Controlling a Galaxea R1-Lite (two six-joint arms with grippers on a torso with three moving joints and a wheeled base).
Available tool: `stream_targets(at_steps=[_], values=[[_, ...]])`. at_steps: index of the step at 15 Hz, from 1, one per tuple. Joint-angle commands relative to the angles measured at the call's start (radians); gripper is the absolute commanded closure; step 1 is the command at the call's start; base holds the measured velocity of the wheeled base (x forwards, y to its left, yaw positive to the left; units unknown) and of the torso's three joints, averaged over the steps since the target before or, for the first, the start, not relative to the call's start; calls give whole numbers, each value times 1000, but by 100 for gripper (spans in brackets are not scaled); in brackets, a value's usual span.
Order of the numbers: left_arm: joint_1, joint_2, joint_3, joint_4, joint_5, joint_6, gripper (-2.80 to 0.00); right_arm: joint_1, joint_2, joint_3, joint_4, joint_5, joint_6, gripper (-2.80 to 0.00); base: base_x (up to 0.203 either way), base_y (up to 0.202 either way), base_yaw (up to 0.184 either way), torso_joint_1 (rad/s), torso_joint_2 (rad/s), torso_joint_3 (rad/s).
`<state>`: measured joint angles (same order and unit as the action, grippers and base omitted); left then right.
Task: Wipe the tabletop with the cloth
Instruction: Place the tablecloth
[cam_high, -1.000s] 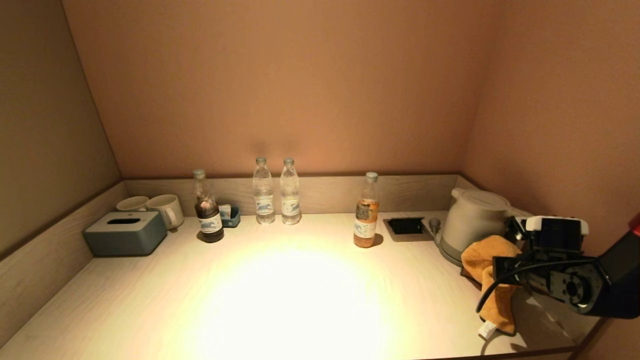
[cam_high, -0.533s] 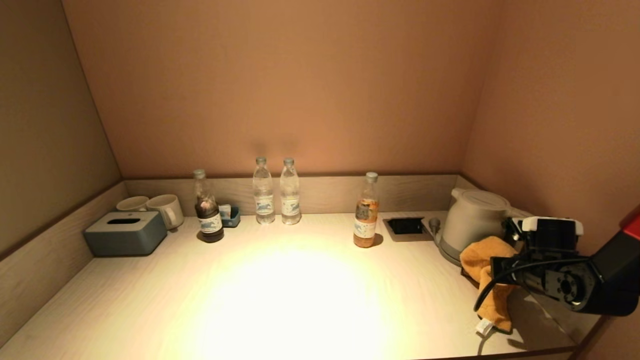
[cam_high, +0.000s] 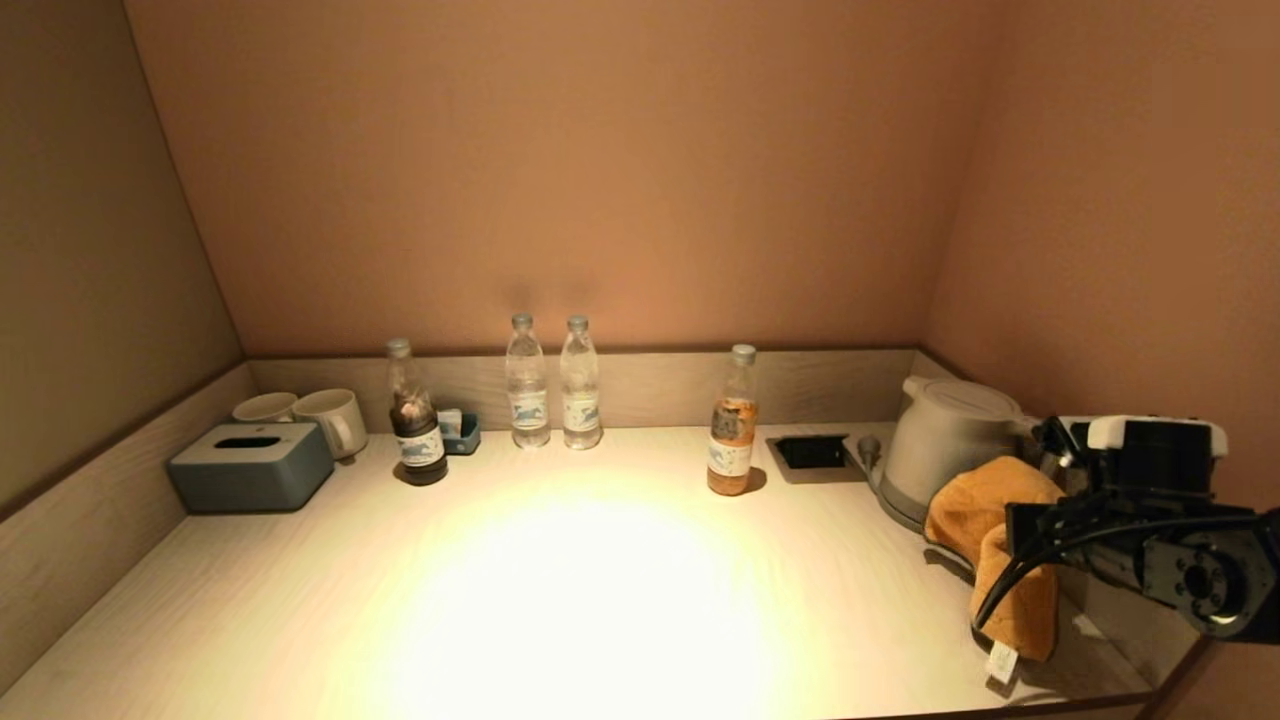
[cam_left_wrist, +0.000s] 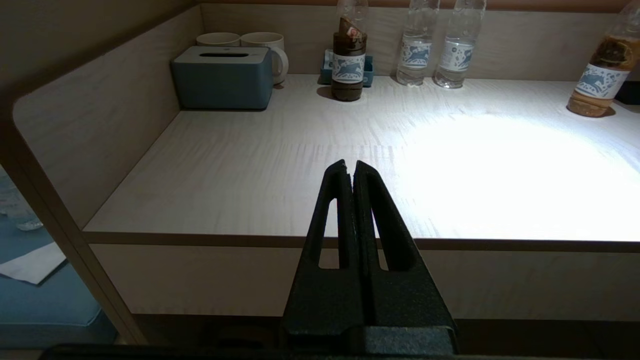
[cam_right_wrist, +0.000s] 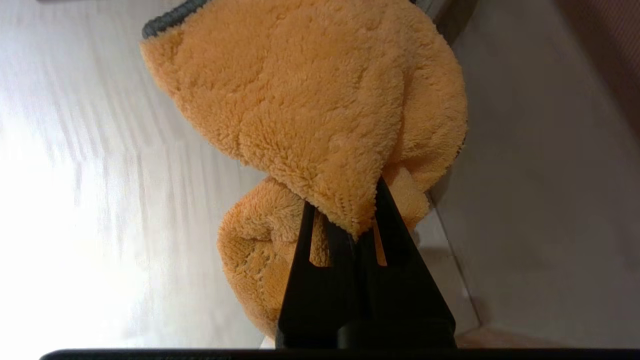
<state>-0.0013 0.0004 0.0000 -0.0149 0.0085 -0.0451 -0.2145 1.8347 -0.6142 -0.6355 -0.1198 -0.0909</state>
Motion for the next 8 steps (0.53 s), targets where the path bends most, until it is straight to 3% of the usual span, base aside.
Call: stream_targets(at_steps=[1,8], values=[[0,0,0,0,1,-1,0,6,-6,39,-3,19,-1,0,0,0,0,0,0,0],[0,0,0,0,1,-1,0,38,31,30,-6,72,-1,0,0,0,0,0,0,0]])
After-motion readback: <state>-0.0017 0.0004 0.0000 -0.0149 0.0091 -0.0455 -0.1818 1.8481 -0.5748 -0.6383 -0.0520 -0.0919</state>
